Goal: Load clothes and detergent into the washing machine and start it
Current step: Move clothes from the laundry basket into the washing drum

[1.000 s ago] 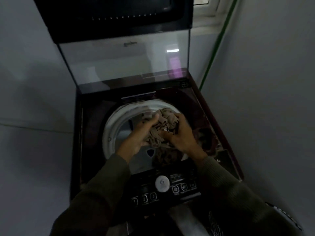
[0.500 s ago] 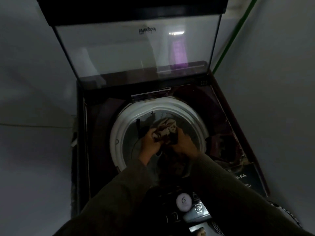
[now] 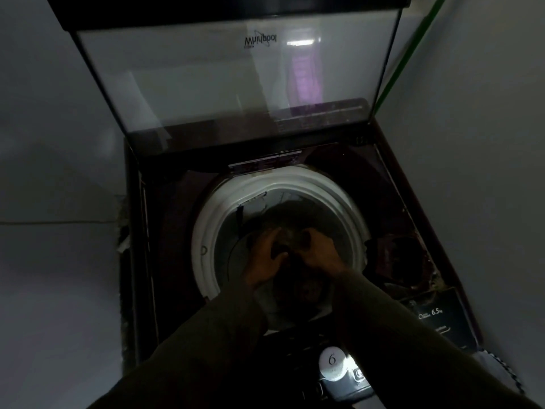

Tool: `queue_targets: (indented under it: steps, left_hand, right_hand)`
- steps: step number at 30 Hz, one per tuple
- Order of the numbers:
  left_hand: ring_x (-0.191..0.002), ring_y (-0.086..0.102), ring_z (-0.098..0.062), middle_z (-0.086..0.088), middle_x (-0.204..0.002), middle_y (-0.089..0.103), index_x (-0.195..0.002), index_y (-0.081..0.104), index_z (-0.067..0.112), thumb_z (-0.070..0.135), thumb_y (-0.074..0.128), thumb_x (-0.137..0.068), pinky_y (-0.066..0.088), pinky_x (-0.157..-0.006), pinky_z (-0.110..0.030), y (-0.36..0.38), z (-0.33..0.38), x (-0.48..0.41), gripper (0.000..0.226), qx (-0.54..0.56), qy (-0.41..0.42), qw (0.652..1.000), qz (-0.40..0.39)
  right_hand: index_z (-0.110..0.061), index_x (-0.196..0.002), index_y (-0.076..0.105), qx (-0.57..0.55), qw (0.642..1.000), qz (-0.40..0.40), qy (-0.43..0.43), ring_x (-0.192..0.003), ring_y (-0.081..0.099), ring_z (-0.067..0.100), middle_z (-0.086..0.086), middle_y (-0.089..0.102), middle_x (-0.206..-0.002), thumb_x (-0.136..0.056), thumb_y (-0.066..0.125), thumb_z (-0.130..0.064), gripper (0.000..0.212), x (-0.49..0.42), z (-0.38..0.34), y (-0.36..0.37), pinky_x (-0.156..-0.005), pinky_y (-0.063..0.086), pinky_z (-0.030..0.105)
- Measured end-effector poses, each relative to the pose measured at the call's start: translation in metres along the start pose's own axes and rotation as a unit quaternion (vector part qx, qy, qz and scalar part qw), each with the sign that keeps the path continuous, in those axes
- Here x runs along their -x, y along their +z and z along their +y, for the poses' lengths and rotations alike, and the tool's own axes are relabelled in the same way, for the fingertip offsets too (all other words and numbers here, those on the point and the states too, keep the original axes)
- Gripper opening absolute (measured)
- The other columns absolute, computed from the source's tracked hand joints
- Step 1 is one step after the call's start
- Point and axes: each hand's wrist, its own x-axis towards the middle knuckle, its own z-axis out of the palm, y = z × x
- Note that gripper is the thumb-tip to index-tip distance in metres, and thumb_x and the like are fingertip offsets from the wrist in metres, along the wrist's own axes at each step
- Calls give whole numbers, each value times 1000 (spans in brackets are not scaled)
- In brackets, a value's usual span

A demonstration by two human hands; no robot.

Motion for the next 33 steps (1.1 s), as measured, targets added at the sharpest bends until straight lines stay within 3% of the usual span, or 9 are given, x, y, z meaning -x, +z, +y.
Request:
queue_targets:
  steps: [3,9,12,16,21,25,28,33]
  left_hand:
    - [-138,37,-41,-28,-146,41,-140,45,-3,31,65,-84,20,-108,-6,-4,3,1,69,-21,4,999,-36]
    - [-143,29,-45,-23,-155,32,-149,39,7,52,33,-84,30,-116,-52,-15,11,9,79,-216,101,970,-56]
    - [-150,13,-40,-15,-162,20,-154,28,13,61,12,-83,26,-117,-52,-20,34,16,87,-303,103,945,-63]
    - [-149,18,-38,-16,-160,27,-152,33,12,70,-1,-92,27,-116,-55,-19,60,25,90,-327,145,933,-26]
    - [-152,10,-27,-9,-163,22,-156,25,18,60,8,-92,13,-124,-44,-9,105,37,78,-316,170,933,31]
    - [-153,7,-25,-8,-163,20,-155,25,19,61,10,-97,1,-122,-36,13,142,42,74,-332,210,918,50]
    - [-152,10,-27,-11,-163,20,-155,27,19,61,9,-99,9,-124,-43,41,169,46,72,-334,249,908,54]
    - [-153,-1,-24,-6,-166,11,-157,23,23,58,16,-101,9,-124,-47,95,207,56,67,-338,303,891,22]
  right_hand:
    - [-11,-128,58,16,1000,0,9,-122,56,28,11,62,-127,-85,69,-28,48,0,-4,3,-95,41,28]
    - [-12,-134,50,86,996,13,-24,-127,48,33,13,48,-138,-85,60,-42,59,8,-2,4,-101,46,43]
    - [-13,-146,35,143,988,36,-47,-143,26,30,11,28,-154,-91,60,-34,64,23,-5,-5,-109,39,46]
    - [-13,-154,19,208,970,100,-70,-151,2,28,10,13,-163,-95,51,-43,73,35,0,-12,-120,18,46]
    - [-12,-156,9,263,935,218,-93,-150,-13,30,12,2,-164,-96,35,-57,79,63,13,-38,-120,2,53]
    - [-16,-156,2,264,924,268,-61,-149,-17,31,13,-6,-163,-95,24,-62,80,86,36,-67,-119,0,59]
    - [-16,-156,9,242,920,308,-35,-150,-12,30,13,0,-164,-93,20,-64,80,104,64,-84,-119,3,60]
    - [-16,-156,13,220,916,336,27,-151,-6,31,12,5,-164,-90,17,-66,83,135,122,-109,-117,9,63]
